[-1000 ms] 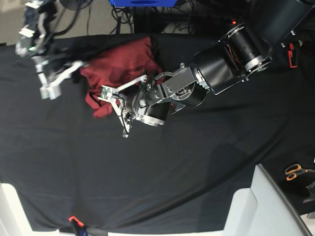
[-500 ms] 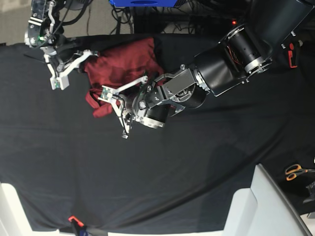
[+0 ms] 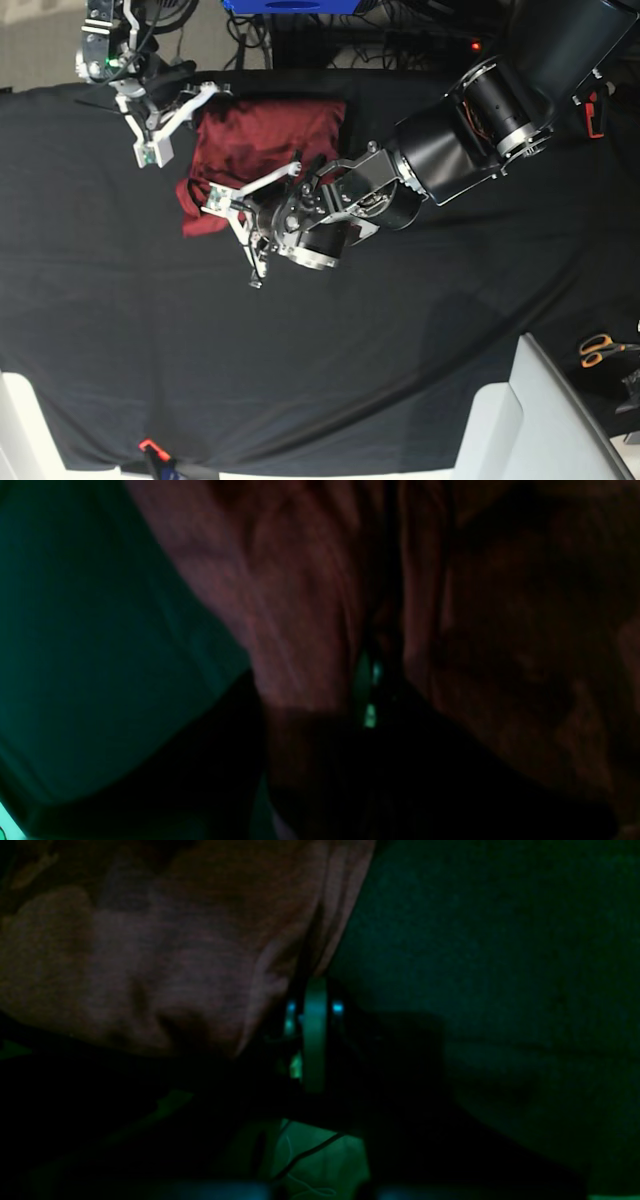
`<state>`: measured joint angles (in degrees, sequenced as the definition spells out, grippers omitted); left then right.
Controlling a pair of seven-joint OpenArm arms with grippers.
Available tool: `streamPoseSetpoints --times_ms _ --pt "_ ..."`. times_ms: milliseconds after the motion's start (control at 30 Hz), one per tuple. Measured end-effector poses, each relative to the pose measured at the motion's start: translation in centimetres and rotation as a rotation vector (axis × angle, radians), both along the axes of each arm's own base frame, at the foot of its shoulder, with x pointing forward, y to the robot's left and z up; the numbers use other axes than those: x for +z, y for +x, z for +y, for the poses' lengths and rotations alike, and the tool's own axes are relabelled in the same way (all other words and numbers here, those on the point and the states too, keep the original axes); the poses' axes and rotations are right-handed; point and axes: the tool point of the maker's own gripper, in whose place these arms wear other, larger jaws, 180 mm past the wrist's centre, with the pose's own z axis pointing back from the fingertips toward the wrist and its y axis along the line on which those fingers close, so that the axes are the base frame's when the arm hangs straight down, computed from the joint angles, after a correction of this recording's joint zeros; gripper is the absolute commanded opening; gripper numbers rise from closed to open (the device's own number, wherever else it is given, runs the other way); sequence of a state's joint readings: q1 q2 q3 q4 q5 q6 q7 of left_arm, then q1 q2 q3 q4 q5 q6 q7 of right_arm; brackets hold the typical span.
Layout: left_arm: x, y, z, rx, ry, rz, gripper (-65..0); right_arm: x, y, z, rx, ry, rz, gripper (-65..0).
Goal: Fold the T-shirt properly
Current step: 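Press the folded side flat with the left gripper while the right gripper holds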
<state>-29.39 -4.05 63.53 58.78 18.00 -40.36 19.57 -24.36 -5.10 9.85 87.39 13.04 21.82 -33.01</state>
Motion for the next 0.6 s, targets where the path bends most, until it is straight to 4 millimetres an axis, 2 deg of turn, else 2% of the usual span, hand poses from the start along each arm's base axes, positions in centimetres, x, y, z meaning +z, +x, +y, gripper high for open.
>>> streamPoseSetpoints --times_ms 600 --pt "0.00 -0.01 -0.09 0.005 -0.009 0.004 -65.0 0.00 0.02 -0.04 -0.001 -0.001 0.000 -64.4"
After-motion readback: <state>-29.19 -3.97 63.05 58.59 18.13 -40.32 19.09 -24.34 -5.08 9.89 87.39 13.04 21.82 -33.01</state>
